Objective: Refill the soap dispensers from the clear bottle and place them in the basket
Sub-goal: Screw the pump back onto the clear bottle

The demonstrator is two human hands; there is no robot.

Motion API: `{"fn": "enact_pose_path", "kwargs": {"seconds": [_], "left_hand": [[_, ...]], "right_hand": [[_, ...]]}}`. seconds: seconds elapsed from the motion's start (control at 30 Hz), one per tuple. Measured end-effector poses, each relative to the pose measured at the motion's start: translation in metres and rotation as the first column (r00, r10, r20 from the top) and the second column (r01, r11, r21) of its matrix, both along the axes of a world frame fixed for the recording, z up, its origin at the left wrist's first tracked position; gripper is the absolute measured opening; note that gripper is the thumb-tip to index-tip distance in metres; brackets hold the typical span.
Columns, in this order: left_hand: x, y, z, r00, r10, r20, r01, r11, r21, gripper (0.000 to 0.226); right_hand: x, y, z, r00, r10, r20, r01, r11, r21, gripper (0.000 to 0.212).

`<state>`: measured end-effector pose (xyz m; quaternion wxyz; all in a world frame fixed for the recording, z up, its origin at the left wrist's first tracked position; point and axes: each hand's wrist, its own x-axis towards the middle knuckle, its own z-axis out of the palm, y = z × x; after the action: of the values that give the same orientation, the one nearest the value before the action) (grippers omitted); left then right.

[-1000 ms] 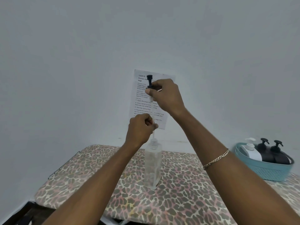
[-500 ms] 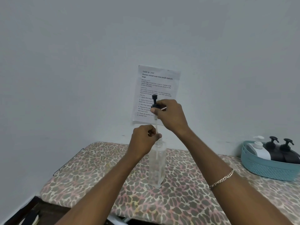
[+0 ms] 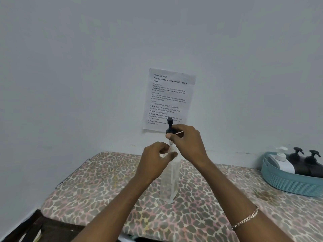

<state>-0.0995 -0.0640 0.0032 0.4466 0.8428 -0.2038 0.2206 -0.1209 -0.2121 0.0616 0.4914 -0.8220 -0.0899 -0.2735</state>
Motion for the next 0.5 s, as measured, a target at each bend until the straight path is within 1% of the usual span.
{"fn": "enact_pose_path", "kwargs": {"seconds": [0.3,0.5], "left_hand": [[0.004,0.008,-0.007,0.999,-0.012,-0.042,0.011,0.999,-0.046,0.030],[0.002,0.010,-0.008,0.998,-0.023,-0.051,0.018,0.994,-0.107,0.024]], "right_hand": [[0.003,0.002,-0.023,1.000,0.018,-0.016,-0.018,1.000,-0.012,0.024],[0.001,0.001,-0.036,0.999,0.023,-0.028,-0.023,1.000,-0.015,0.019]]}}
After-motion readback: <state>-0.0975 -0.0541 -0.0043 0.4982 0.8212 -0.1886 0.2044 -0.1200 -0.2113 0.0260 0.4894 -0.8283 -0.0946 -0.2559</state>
